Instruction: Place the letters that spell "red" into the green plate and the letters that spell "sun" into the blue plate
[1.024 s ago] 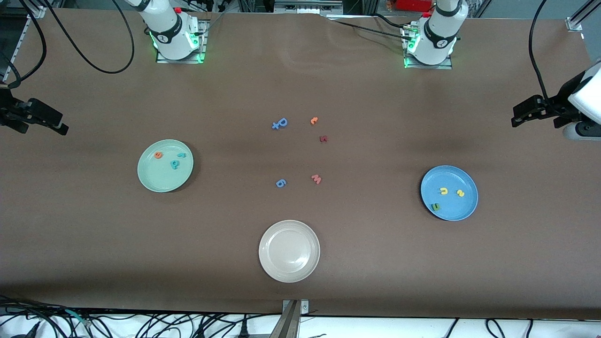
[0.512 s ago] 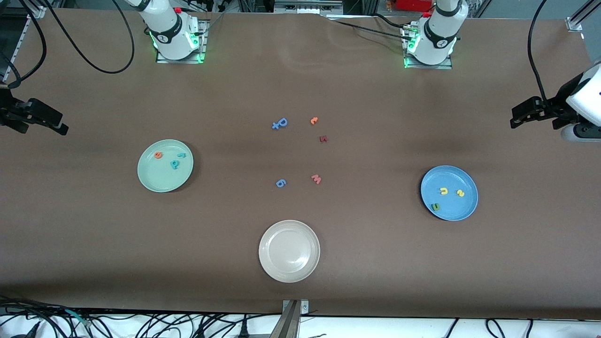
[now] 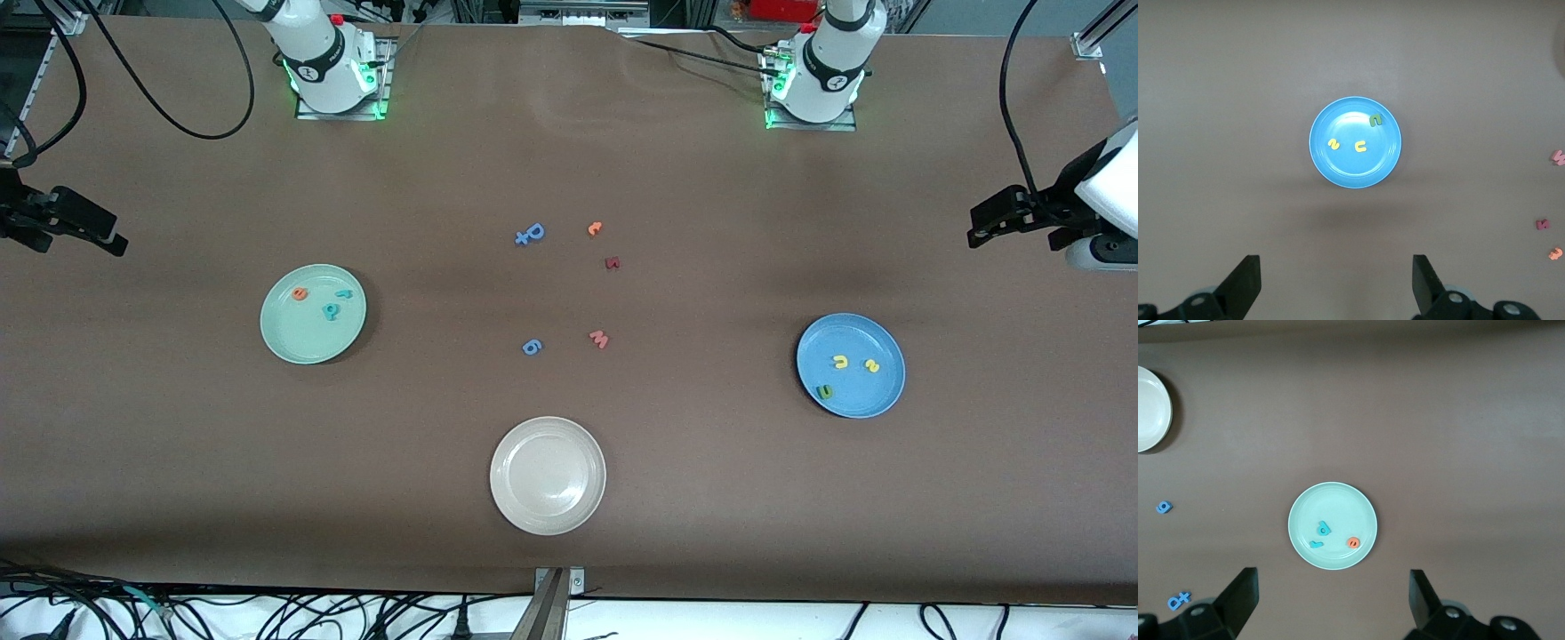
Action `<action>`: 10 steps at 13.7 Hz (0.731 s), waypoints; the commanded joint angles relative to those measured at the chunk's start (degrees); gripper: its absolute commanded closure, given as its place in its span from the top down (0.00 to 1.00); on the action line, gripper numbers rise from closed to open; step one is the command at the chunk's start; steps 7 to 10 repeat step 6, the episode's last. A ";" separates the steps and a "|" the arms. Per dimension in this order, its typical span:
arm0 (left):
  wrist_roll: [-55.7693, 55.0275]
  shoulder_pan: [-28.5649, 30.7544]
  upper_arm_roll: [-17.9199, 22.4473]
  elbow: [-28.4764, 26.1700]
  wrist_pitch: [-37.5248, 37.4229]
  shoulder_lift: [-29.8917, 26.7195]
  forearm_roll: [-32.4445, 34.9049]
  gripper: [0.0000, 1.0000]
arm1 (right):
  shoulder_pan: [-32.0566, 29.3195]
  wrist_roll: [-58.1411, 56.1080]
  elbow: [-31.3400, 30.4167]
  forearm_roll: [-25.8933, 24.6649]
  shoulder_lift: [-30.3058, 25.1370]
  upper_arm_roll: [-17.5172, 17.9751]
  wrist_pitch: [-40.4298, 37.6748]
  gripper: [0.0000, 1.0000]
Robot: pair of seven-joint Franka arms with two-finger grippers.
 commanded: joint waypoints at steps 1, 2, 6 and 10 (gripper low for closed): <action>1.75 -0.09 0.49 1.81 -0.40 0.97 -1.84 1.00 | -1.13 -0.58 0.78 -0.09 0.02 0.29 -0.30 1.00; 2.01 -0.26 0.49 1.89 -0.31 0.88 -1.76 1.00 | -1.04 -0.67 0.78 -0.09 0.02 0.29 -0.30 1.00; 2.10 -0.35 0.49 1.98 -0.31 0.88 -1.76 1.00 | -1.13 -0.58 0.78 0.00 0.02 0.38 -0.30 1.00; 2.10 -0.35 0.49 1.98 -0.31 0.88 -1.76 1.00 | -1.13 -0.58 0.78 0.00 0.02 0.38 -0.30 1.00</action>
